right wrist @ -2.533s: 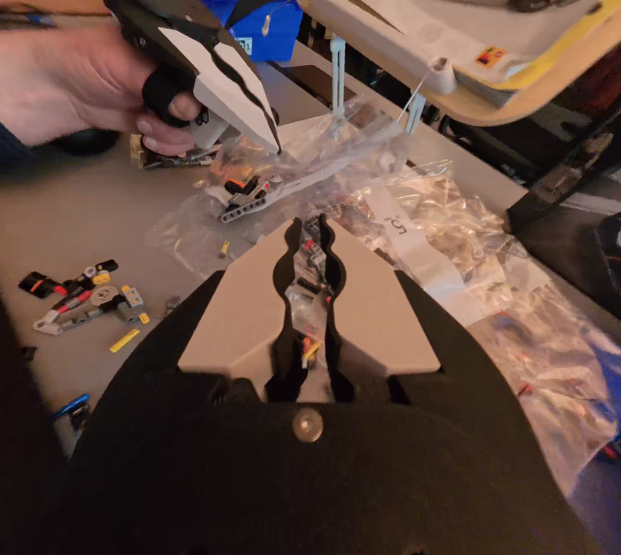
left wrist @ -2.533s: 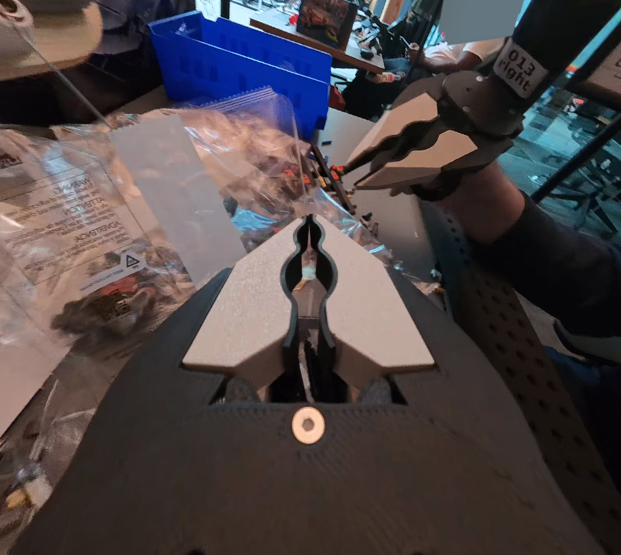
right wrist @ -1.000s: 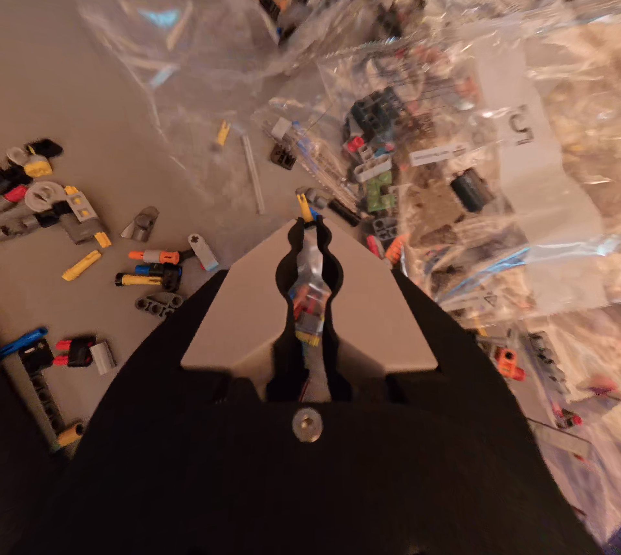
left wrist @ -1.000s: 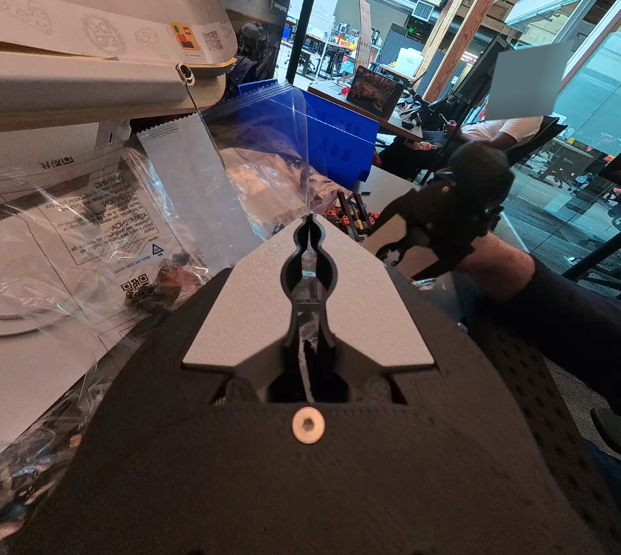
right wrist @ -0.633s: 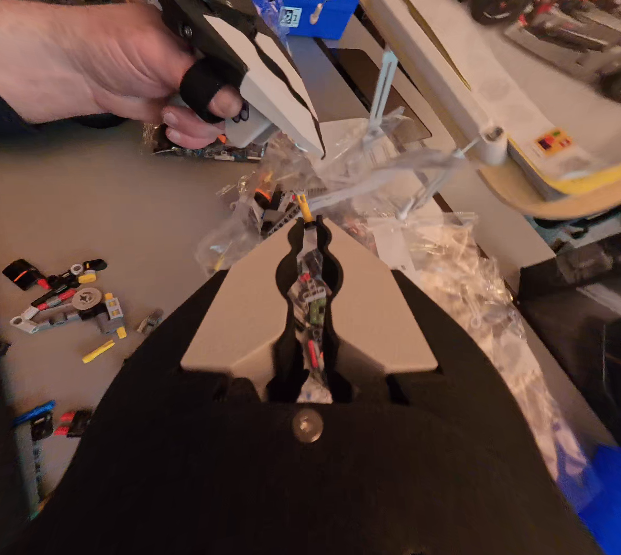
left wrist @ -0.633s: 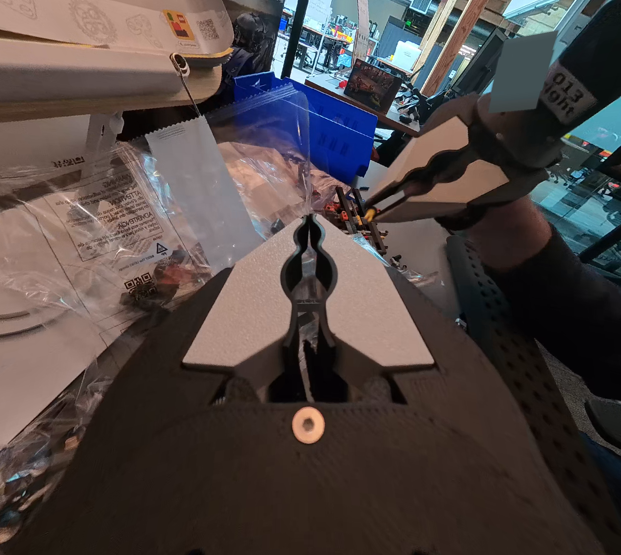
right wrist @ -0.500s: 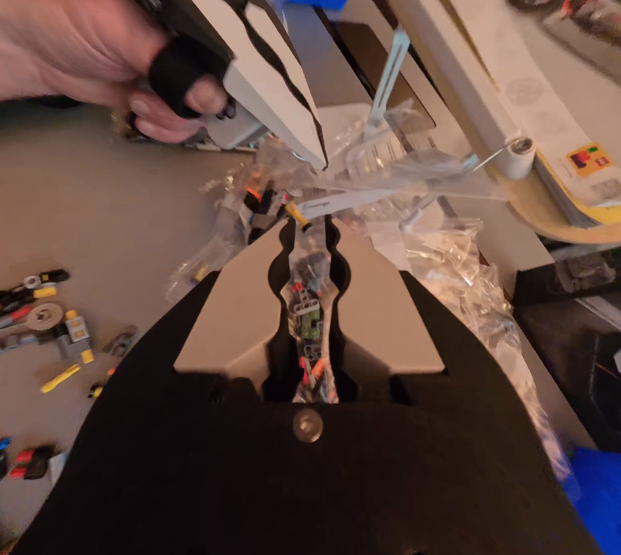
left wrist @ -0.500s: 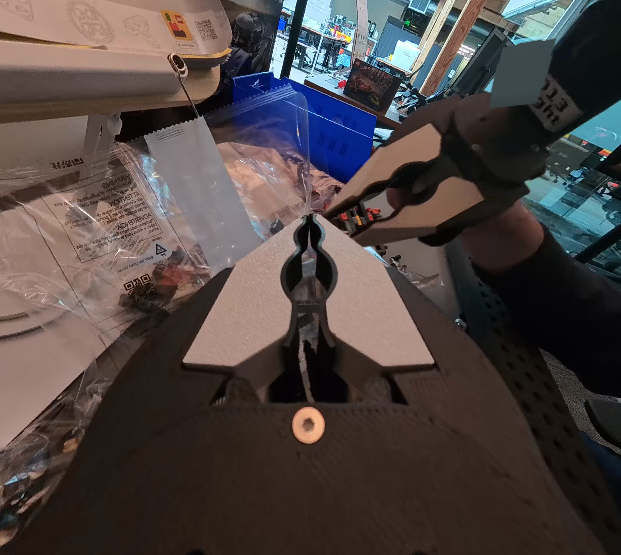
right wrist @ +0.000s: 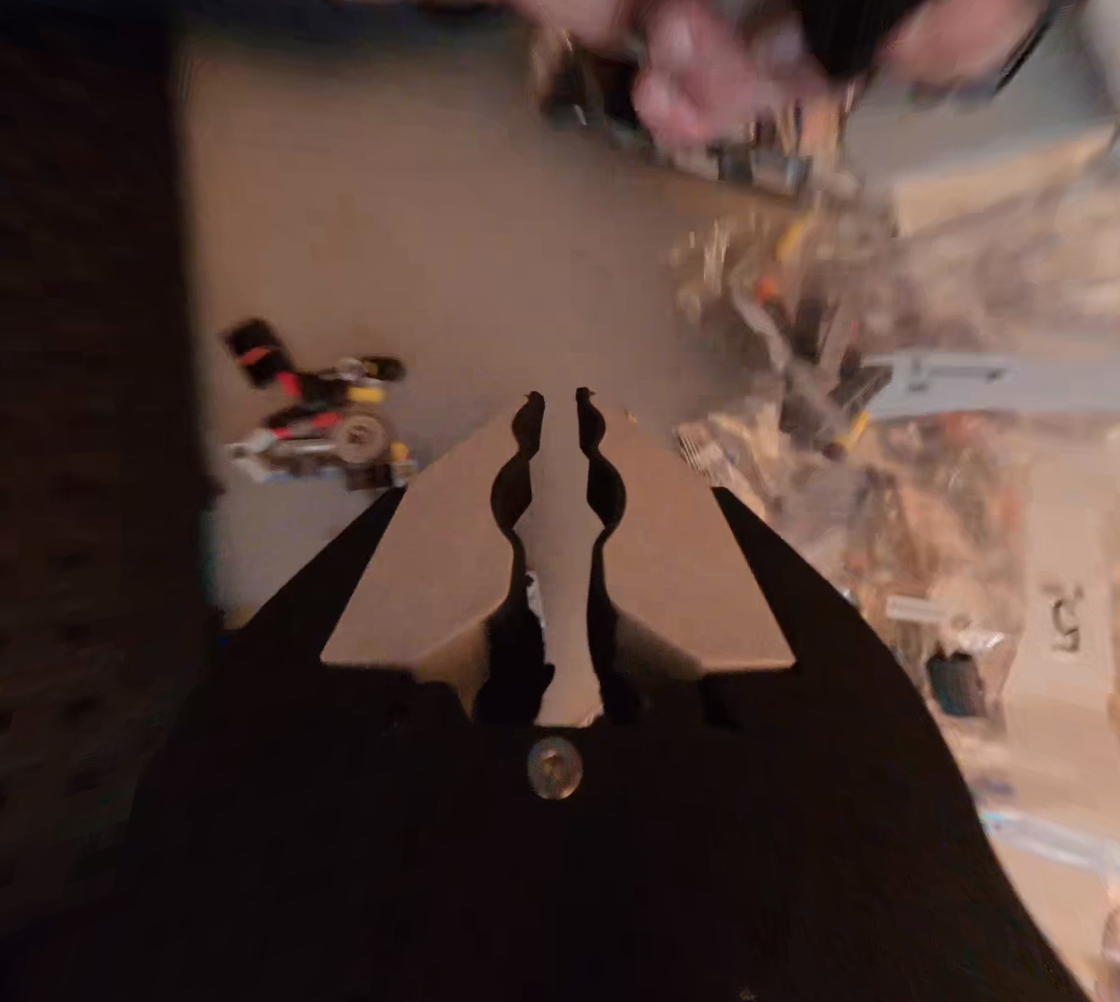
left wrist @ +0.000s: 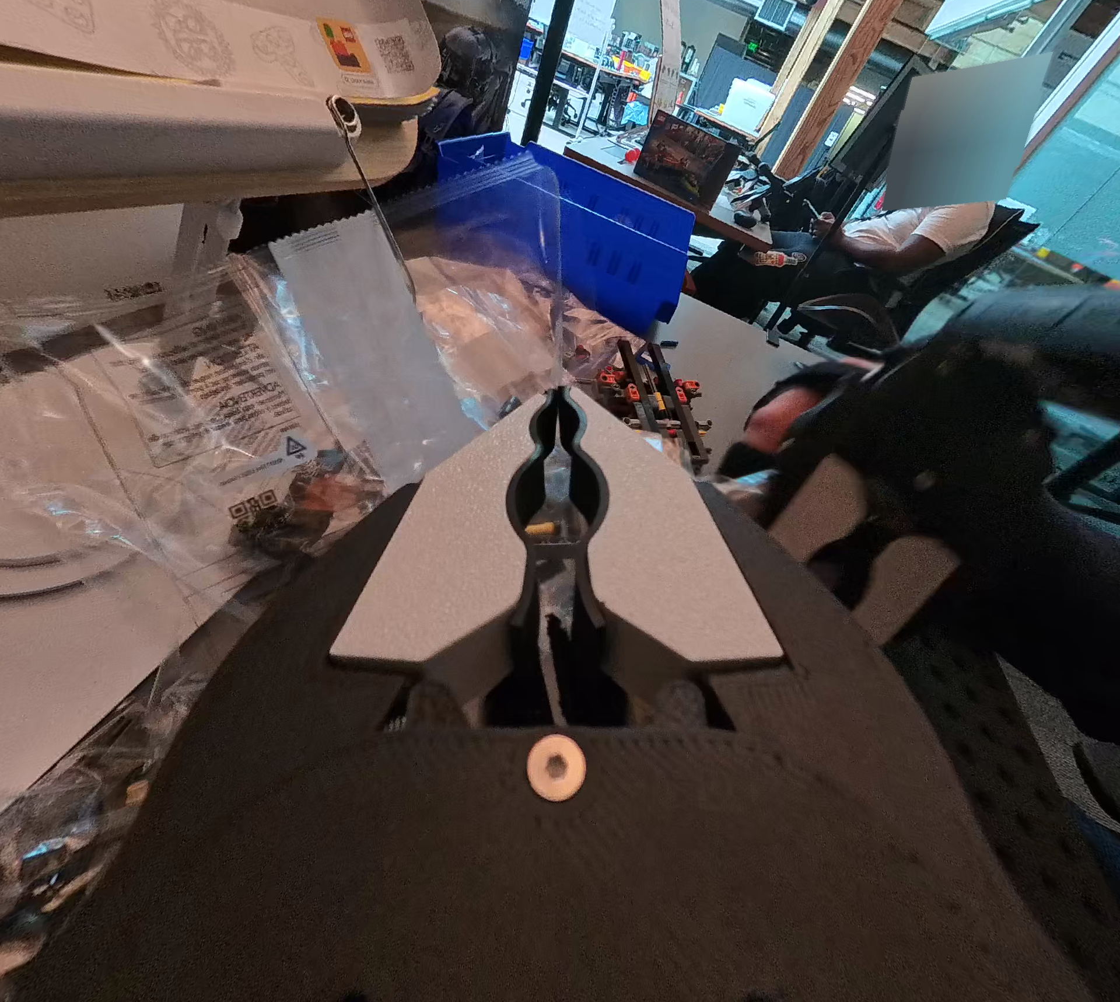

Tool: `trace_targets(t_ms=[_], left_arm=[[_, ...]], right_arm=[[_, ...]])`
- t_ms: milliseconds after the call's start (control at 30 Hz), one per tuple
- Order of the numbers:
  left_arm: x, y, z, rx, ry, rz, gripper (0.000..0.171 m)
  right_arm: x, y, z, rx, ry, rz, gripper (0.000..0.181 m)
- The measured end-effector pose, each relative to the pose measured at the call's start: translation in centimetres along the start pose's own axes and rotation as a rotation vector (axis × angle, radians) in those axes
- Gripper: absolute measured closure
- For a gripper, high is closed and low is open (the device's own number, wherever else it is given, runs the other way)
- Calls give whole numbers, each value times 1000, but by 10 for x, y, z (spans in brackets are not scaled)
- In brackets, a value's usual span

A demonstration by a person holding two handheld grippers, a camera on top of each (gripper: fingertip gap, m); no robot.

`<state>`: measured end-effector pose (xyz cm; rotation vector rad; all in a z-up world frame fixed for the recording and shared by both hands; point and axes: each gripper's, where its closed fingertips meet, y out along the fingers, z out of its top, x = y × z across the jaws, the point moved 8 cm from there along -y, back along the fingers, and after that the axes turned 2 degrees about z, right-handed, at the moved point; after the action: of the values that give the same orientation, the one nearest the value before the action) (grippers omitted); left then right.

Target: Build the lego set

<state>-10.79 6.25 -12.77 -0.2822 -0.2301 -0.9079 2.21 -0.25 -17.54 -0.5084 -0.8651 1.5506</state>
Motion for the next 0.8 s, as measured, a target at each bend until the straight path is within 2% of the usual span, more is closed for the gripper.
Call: trace_targets(t_ms=[67,167,300,433,600,800], left_arm=[[-1,0,-1,-8,6,8,171],[-1,0,0,-4,4,6,171],[-1,0,0,-4,3,5,171],[-1,0,-1,-7,3,5,171],[-1,-1,1,1,1,6,171],[-1,0,-1,-6,2,5,171]], right_arm=[[7,22,-10,-115,79,-26,170],[13,30,-15,-200,90,-101,169],[18,22,-10,-91,161,-83,171],[21,28,-19,-160,169,-98,167],[29,20,-13,-105,156,-186,162],[34,31,-24,-141,188,-140,162]])
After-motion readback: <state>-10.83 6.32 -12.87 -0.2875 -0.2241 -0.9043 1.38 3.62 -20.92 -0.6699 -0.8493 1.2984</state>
